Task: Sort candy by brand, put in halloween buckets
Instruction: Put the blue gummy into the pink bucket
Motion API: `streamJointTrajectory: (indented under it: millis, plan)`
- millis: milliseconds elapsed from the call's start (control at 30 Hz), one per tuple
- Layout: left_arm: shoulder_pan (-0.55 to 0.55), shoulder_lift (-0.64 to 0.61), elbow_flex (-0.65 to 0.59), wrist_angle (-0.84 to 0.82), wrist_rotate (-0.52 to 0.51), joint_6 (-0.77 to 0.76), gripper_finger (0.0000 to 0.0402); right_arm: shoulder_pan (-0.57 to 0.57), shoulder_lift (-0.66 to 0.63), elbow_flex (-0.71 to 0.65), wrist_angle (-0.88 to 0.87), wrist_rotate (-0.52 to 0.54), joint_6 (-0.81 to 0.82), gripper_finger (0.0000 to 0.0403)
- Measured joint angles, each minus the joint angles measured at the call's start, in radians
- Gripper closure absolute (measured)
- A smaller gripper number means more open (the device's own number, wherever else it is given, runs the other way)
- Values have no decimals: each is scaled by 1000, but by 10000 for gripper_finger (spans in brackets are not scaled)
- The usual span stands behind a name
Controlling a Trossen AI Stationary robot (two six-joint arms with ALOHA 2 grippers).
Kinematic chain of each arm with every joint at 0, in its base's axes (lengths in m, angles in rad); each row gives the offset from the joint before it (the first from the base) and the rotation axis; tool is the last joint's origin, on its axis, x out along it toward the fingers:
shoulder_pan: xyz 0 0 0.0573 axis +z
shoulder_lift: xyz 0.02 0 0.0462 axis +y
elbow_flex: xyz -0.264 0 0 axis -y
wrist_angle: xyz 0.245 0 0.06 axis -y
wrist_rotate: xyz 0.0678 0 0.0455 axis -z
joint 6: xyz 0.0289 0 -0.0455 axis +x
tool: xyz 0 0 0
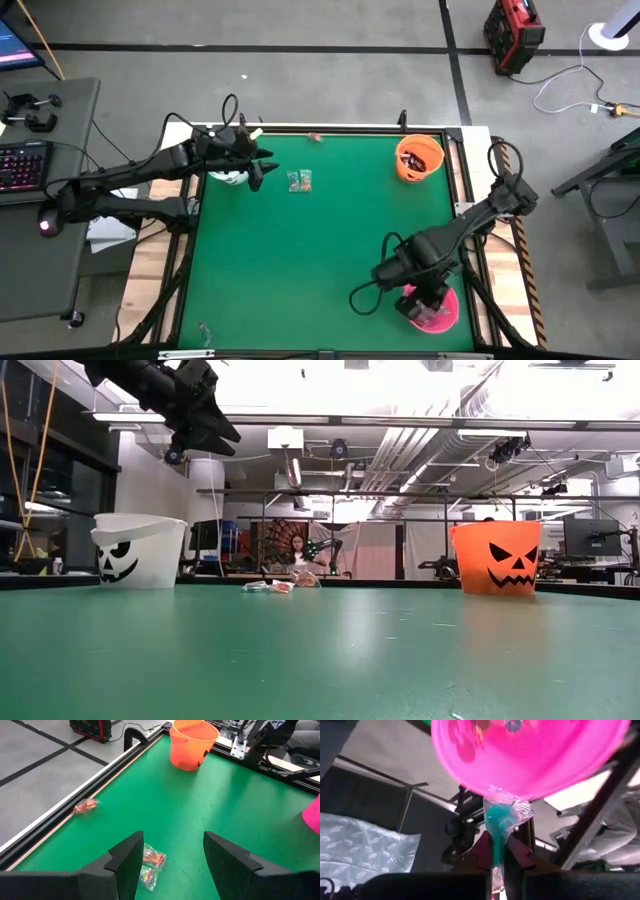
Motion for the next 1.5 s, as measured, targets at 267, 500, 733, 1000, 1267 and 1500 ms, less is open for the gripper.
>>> streamJointTrajectory:
  millis: [267,500,733,1000,1267,1500]
  plan:
    - [0,0,0,0,37,-15,204,-29,0,-123,142,48,2,318]
    - [0,0,0,1,37,-7,204,-60,0,-122,128,41,-65,181]
    - [-16,0,0,74,282,-202,204,-62,-44,-47,-17,292,-133,140]
    - [-374,28,0,6,204,-341,204,-61,-185,-44,-129,638,-35,139]
    - [-958,236,0,-176,227,-826,204,-57,-231,-44,-115,838,-140,139]
    - [-1354,452,0,-85,383,-1122,204,-58,-228,-44,-44,929,-270,139]
